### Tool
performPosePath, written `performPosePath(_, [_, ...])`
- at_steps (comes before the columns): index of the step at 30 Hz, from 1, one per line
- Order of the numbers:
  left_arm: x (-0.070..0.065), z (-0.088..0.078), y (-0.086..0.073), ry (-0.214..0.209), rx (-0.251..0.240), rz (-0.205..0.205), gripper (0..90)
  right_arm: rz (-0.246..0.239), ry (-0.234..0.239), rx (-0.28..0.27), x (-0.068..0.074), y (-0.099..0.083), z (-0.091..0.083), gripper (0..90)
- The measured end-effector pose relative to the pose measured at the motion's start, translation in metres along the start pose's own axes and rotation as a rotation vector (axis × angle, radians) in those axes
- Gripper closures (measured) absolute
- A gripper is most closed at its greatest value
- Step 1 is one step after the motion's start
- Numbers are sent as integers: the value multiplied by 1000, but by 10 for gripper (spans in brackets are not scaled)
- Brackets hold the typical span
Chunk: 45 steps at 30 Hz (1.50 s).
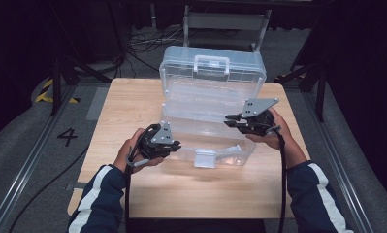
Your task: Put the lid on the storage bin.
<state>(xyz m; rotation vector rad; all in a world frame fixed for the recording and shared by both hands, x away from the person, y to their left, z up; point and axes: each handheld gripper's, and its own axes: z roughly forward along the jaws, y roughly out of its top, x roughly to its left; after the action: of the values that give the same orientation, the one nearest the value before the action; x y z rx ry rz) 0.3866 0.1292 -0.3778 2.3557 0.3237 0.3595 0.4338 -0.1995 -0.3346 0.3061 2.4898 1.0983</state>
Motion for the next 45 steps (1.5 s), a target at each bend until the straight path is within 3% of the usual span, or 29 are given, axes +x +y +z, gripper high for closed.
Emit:
performPosePath(2, [1, -4, -1, -13, -21, -6, 873, 4, -2, -3, 0, 0, 0, 791])
performPosePath(7, [2, -12, -4, 3, -30, 0, 899, 5, -7, -7, 1, -1, 0, 790])
performPosePath(12, [9, -22, -9, 19, -70, -31, 900, 5, -9, -9, 1, -1, 0, 789])
performPosePath(24, [31, -42, -17, 143, -164, -124, 900, 8, -10, -10, 2, -1, 0, 789])
performPosePath(31, [54, -49, -21, 197, -219, -199, 900, 8, -10, -11, 2, -1, 1, 789])
performPosePath(37, [74, -48, -12, 222, -242, -233, 900, 4, -11, -9, 3, -2, 0, 789])
performPosePath(45, [96, -44, 13, 262, -254, -242, 900, -4, -13, -8, 5, -2, 0, 787])
